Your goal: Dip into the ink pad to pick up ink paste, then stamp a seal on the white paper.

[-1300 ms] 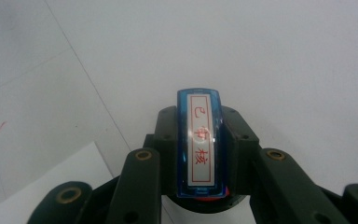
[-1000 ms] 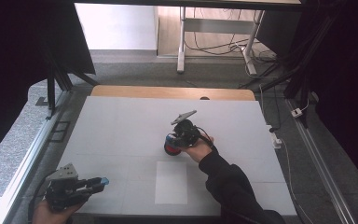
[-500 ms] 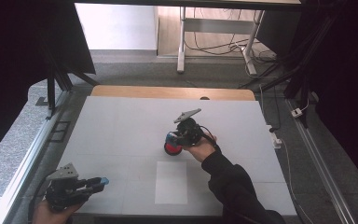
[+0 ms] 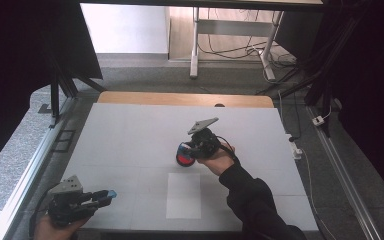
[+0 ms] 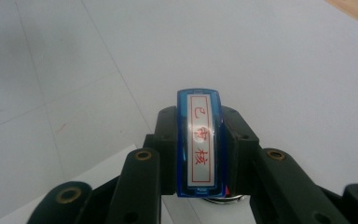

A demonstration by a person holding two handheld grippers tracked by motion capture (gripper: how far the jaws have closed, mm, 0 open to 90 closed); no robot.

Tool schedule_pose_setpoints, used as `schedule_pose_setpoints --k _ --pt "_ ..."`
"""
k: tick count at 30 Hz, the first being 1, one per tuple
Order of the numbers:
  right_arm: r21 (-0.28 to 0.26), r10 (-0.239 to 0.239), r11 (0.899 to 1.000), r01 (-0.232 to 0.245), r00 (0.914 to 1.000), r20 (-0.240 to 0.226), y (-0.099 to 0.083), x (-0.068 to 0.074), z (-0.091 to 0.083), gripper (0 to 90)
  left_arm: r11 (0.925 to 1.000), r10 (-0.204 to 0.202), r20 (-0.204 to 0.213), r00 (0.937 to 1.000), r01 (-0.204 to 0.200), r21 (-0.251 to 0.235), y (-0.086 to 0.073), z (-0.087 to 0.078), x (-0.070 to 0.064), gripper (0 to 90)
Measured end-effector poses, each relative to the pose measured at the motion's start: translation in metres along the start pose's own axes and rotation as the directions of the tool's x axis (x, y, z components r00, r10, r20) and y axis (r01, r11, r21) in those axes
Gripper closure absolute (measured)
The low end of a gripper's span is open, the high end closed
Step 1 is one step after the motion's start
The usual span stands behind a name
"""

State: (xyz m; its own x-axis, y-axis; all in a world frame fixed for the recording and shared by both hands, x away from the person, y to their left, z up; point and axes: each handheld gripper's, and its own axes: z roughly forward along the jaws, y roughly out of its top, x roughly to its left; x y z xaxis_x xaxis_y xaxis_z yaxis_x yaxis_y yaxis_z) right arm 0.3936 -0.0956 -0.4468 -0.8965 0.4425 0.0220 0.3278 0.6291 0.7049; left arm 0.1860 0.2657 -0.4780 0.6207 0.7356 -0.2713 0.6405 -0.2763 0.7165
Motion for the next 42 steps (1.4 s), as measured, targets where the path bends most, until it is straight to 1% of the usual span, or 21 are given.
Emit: schedule_pose_setpoints --k 2,4,7,12,16,21,26,28,30,40,42 --pt "-0.011 0.009 1.000 -0.009 0.9999 -0.006 -0.001 0.001 -0.002 71.1 1.0000 0.000 0.001 1.0000 0.000 0.000 0.000 0.000 0.000 68.2" --pt "-0.009 0.007 1.000 -0.007 0.9999 -0.007 -0.002 0.002 -0.005 71.2 1.0000 0.000 0.001 1.0000 0.000 0.001 0.000 0.000 0.000 68.2" --pt "-0.020 0.014 1.000 -0.014 0.9998 -0.015 -0.003 0.004 -0.008 71.2 1.0000 0.000 0.002 1.0000 0.000 0.001 0.000 0.000 0.000 68.2" --pt "-0.035 0.022 0.999 -0.023 0.9994 -0.028 -0.003 0.009 -0.015 71.1 1.0000 -0.002 0.005 1.0000 0.002 -0.001 0.000 0.000 0.000 68.2" --pt "-0.038 0.013 0.999 -0.014 0.9993 -0.036 -0.004 0.013 -0.018 71.1 1.0000 0.000 0.005 1.0000 0.000 -0.001 0.000 0.000 0.000 68.2" --pt "-0.039 -0.011 0.999 0.009 0.9985 -0.053 -0.005 0.019 -0.023 71.1 1.0000 -0.003 0.007 1.0000 0.003 -0.003 0.000 0.000 0.001 68.2" --pt "-0.049 -0.015 0.999 0.012 0.9980 -0.061 -0.006 0.023 -0.026 71.1 1.0000 -0.006 0.009 0.9999 0.006 -0.005 0.000 0.000 0.001 68.2" --pt "-0.043 -0.017 0.999 0.015 0.9982 -0.058 -0.006 0.025 -0.027 71.1 0.9999 -0.008 0.011 0.9999 0.008 -0.007 0.000 0.000 0.001 68.2" --pt "-0.048 -0.019 0.999 0.016 0.9981 -0.059 -0.006 0.027 -0.028 71.1 0.9999 -0.009 0.014 0.9999 0.009 -0.007 0.000 0.000 0.001 68.2" --pt "-0.059 -0.007 0.998 0.002 0.9973 -0.073 -0.008 0.034 -0.033 71.1 0.9999 -0.008 0.016 0.9998 0.008 -0.009 0.000 0.000 0.001 68.2" --pt "-0.060 -0.020 0.998 0.015 0.9969 -0.076 -0.008 0.035 -0.034 71.1 0.9999 -0.007 0.016 0.9998 0.007 -0.009 0.000 0.000 0.001 68.2"
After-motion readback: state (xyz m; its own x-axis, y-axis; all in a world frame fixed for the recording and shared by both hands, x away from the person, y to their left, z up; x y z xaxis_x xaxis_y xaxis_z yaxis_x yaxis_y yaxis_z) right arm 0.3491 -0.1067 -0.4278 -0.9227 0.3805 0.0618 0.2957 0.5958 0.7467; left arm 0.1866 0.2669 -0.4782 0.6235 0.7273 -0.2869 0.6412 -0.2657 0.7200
